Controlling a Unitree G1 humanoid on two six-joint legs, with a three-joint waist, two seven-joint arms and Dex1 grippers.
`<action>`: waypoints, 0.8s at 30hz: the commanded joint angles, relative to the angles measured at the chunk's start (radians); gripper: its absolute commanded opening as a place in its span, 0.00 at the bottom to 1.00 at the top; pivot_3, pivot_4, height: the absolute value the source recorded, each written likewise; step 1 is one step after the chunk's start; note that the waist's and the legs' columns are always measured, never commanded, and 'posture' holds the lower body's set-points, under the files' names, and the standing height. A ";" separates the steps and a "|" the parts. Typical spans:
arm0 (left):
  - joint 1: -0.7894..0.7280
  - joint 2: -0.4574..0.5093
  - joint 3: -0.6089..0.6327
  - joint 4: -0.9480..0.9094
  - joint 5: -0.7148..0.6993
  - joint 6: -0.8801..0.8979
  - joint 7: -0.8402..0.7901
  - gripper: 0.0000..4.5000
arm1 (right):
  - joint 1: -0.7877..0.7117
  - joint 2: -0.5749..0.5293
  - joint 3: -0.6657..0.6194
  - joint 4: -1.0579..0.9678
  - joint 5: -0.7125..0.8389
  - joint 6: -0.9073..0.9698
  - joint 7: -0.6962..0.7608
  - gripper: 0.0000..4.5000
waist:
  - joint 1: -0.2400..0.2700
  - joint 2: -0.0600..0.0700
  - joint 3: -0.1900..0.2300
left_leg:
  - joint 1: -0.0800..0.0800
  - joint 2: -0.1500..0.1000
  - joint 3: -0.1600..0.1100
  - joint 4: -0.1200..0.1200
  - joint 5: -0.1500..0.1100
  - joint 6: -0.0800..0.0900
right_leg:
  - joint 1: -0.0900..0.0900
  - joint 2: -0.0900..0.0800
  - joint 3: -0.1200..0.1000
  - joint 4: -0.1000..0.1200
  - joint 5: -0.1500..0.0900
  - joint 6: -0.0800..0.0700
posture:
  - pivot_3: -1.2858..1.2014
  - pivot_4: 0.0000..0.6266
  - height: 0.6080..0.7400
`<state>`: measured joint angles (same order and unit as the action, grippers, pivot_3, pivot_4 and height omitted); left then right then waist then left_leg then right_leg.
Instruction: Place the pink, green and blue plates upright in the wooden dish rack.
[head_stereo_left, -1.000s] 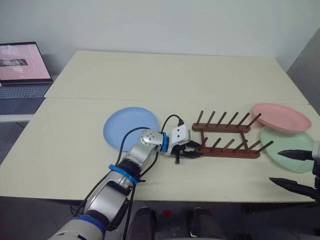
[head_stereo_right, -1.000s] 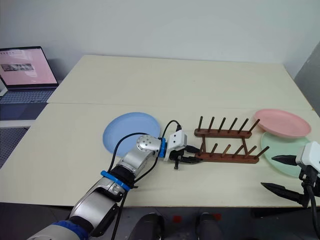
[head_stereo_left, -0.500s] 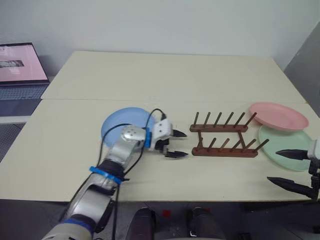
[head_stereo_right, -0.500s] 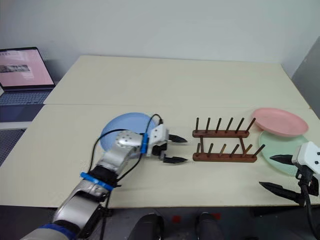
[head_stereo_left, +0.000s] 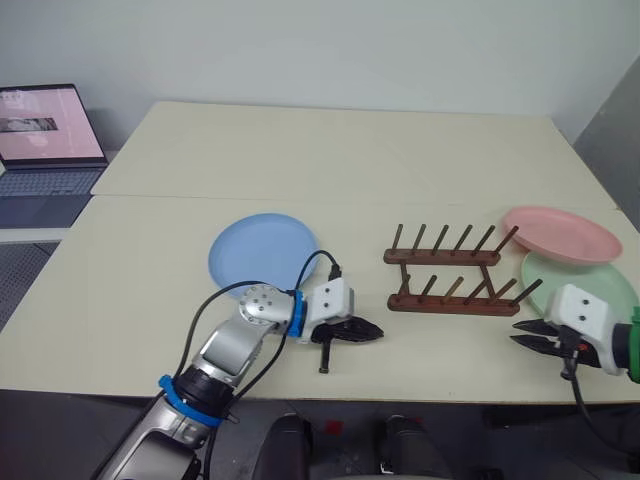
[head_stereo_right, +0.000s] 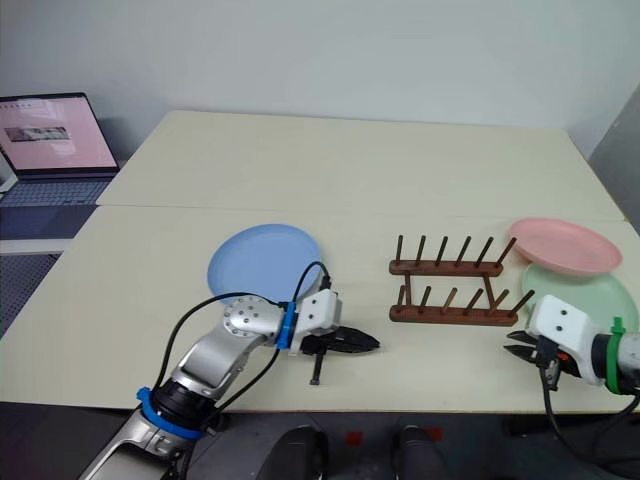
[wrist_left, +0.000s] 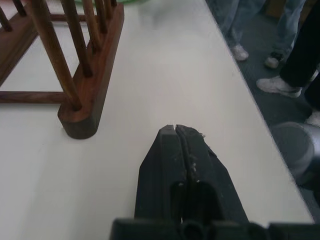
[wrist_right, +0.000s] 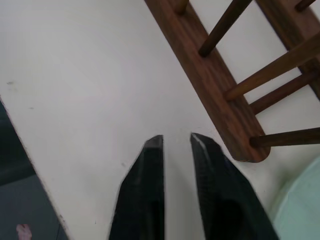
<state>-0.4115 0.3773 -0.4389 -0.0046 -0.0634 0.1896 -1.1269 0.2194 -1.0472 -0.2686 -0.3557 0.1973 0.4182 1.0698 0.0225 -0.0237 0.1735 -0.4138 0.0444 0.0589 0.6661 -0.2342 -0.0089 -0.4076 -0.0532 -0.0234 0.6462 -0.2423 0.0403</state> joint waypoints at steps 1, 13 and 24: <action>-0.040 -0.080 -0.051 0.104 0.100 -0.051 0.132 0.00 | -0.087 0.023 0.102 0.075 -0.069 -0.045 -0.049 0.01 | -0.001 0.000 0.000 | 0.000 0.000 0.000 0.000 0.000 0.000 | 0.000 0.000 0.000 0.000 0.000 0.000 | 0.52 0.24 1.00; -0.194 -0.265 -0.039 0.429 0.243 -0.170 0.419 0.00 | -0.308 0.131 0.266 0.306 -0.199 -0.128 -0.176 0.01 | -0.003 -0.002 -0.001 | 0.001 0.000 0.001 0.005 0.001 0.001 | 0.001 0.000 0.002 0.000 0.006 0.001 | 0.52 0.24 1.00; -0.257 -0.267 -0.016 0.515 0.248 -0.218 0.457 0.00 | -0.471 0.187 0.314 0.471 -0.254 -0.193 -0.227 0.01 | -0.023 -0.002 -0.001 | -0.001 0.000 0.002 0.009 0.003 0.006 | 0.001 0.001 0.004 0.000 0.012 0.001 | 0.52 0.24 1.00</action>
<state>-0.6516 0.1130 -0.4719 0.5111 0.1770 -0.0163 -0.6846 -0.2344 -0.8586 0.0460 0.1044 -0.0424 0.2381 0.8595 -0.0004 -0.0255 0.1723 -0.4146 0.0441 0.0608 0.6750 -0.2309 -0.0034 -0.4073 -0.0526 -0.0192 0.6460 -0.2302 0.0415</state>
